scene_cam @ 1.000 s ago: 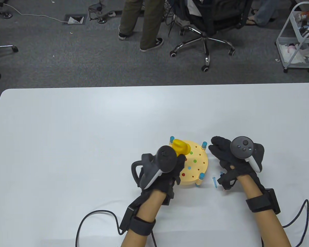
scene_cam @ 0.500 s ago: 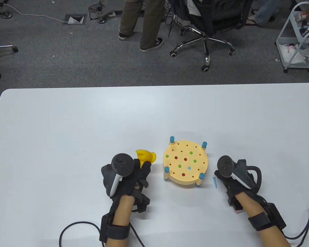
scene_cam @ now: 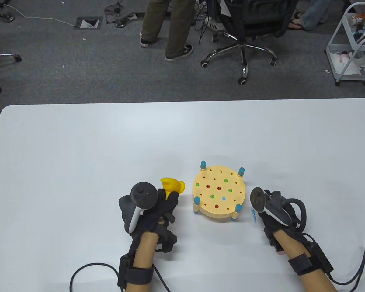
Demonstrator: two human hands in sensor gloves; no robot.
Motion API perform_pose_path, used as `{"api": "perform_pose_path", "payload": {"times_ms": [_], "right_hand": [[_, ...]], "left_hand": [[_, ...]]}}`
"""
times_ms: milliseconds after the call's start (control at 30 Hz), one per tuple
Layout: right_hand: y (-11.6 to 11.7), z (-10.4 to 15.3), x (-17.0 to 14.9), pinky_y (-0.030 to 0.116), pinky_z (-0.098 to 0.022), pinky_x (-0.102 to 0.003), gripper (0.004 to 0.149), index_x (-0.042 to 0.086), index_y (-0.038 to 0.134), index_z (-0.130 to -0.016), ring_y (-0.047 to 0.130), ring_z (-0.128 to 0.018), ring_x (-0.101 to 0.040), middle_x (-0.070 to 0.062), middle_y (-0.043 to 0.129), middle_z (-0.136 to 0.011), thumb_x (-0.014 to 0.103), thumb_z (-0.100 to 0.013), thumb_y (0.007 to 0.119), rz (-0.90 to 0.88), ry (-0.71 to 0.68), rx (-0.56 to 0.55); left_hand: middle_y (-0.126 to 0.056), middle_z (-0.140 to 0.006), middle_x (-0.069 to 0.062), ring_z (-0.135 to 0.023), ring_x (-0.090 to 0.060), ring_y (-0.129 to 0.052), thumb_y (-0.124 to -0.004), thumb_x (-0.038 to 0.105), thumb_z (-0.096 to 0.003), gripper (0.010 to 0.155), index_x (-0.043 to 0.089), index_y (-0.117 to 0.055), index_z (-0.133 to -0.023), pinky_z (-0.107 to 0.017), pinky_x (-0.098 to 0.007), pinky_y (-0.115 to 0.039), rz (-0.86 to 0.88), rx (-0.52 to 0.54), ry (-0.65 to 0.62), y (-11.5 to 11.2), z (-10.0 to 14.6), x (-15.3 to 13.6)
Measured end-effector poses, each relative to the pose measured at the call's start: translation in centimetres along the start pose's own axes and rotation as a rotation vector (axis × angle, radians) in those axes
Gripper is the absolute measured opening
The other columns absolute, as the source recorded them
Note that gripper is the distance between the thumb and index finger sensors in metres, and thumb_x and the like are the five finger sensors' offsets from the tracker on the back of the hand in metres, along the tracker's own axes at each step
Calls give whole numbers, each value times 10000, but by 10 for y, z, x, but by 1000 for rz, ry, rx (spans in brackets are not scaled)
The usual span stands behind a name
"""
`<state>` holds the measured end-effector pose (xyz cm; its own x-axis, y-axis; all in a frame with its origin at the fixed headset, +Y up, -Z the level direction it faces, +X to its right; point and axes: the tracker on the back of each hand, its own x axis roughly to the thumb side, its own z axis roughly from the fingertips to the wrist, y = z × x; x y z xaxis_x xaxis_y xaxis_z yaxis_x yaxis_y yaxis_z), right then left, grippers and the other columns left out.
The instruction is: Hammer toy nails into tap bench
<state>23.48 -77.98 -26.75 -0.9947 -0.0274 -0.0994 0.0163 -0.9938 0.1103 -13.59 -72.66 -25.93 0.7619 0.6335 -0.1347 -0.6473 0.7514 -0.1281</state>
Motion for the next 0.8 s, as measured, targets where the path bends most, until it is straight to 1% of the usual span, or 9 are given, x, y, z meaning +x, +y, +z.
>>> {"api": "perform_pose_path", "payload": {"times_ms": [67,100,200,300,400,500,600,733,800], "right_hand": [[-1,-2,-12,844,-337,-329,493,131,758,-884,899,-332,-83,-100,884,-662,321,-432,706,-85,21,11],[-3,-3,-19,842,-347,-330,435,183,796,-834,899,-337,-82,-90,883,-655,329,-437,694,-126,20,-7],[-11,-3,-37,850,-336,-325,420,198,803,-809,914,-326,-78,-70,897,-632,348,-431,695,-319,20,-62],[-42,6,-40,860,-310,-317,413,195,803,-791,931,-297,-75,-52,918,-603,378,-427,735,-510,-34,-197],[-74,14,-22,869,-298,-309,410,206,804,-781,957,-295,-80,-39,935,-605,384,-414,770,-581,-134,-301],[-108,15,25,874,-296,-305,402,218,808,-776,969,-299,-82,-34,945,-610,381,-409,789,-494,-244,-254],[-128,7,72,877,-295,-303,396,225,817,-767,973,-295,-81,-26,953,-605,380,-403,795,-328,-308,-220],[-137,-14,120,880,-291,-298,394,231,824,-760,979,-291,-77,-16,961,-600,384,-398,797,-105,-346,-163],[-134,-22,132,880,-291,-301,394,229,826,-759,982,-291,-80,-18,963,-600,382,-397,800,-76,-336,-125]], "left_hand": [[-1019,-418,-143,-59,-262,-1016,-664,591,-367,664,98,-807,-789,-2,-318,-807,4,2,-6,1,0,1],[-1019,-419,-144,-59,-263,-1016,-664,592,-368,666,97,-806,-790,-2,-318,-808,8,4,-9,2,1,1],[-1019,-419,-144,-60,-262,-1017,-664,591,-368,665,97,-806,-790,-3,-318,-807,21,8,-14,4,1,0],[-1019,-420,-145,-61,-263,-1017,-664,591,-368,667,96,-806,-791,-3,-319,-807,43,8,-25,5,1,0],[-1019,-421,-145,-63,-263,-1017,-665,590,-368,664,97,-805,-791,-4,-319,-808,46,10,-28,5,1,-1],[-1018,-421,-145,-62,-264,-1016,-664,591,-369,665,97,-805,-792,-5,-319,-807,44,11,-32,5,1,-1],[-1018,-421,-145,-62,-264,-1016,-664,591,-369,665,97,-804,-792,-4,-319,-808,43,7,-39,5,1,-1],[-1019,-421,-146,-62,-265,-1016,-665,591,-369,666,96,-806,-792,-4,-319,-808,40,4,-45,4,0,-1],[-1018,-423,-146,-63,-265,-1016,-665,591,-369,666,96,-805,-792,-6,-320,-807,42,-2,-47,5,0,-1]]}}
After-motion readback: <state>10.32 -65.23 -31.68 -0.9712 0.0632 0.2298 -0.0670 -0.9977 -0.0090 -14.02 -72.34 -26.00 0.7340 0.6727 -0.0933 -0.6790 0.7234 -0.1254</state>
